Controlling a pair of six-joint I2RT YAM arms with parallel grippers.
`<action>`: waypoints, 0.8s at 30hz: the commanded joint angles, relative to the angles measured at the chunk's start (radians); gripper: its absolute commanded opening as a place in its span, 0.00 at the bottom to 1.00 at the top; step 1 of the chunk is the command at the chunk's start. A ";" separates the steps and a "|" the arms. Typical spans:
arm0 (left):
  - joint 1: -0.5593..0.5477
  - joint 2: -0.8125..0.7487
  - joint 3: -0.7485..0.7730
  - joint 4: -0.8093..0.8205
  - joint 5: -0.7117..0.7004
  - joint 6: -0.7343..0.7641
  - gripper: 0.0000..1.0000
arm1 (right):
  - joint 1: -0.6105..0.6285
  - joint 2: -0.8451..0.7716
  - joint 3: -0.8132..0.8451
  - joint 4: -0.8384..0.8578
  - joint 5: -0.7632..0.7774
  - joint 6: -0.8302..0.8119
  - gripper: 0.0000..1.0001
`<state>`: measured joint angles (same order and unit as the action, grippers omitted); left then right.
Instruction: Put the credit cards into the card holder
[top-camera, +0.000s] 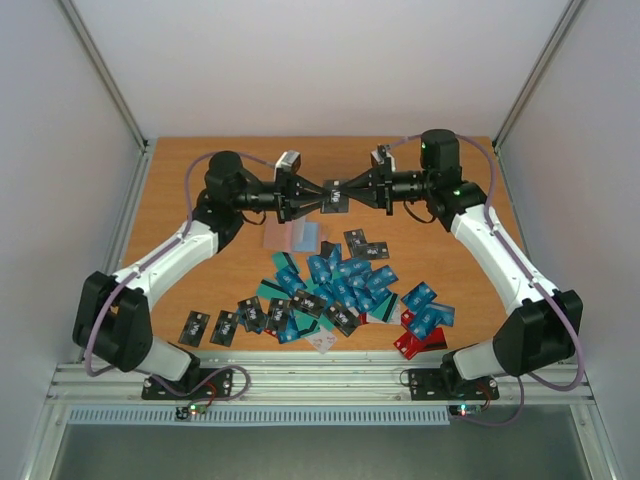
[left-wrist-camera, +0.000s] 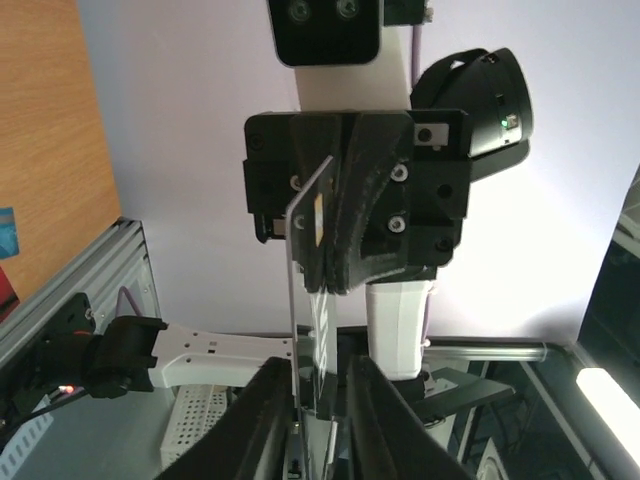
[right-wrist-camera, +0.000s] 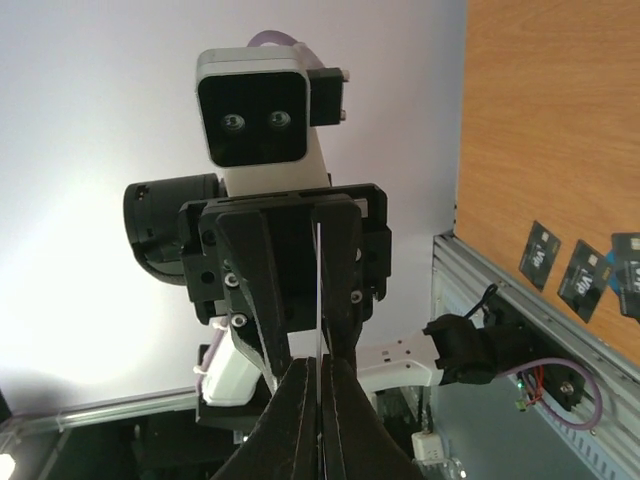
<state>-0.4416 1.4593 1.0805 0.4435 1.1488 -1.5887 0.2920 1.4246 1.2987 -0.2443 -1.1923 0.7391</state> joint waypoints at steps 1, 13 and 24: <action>0.002 0.042 -0.004 0.044 0.005 0.048 0.25 | -0.020 0.018 0.070 -0.242 0.041 -0.165 0.01; -0.002 0.194 0.144 -0.360 -0.041 0.591 0.65 | -0.132 0.054 0.084 -0.406 0.060 -0.313 0.01; -0.013 0.369 0.114 0.564 0.016 -0.066 0.49 | -0.132 0.086 0.099 -0.323 -0.009 -0.296 0.01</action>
<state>-0.4458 1.7710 1.1889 0.5945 1.1301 -1.4006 0.1608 1.5013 1.3594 -0.6025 -1.1534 0.4576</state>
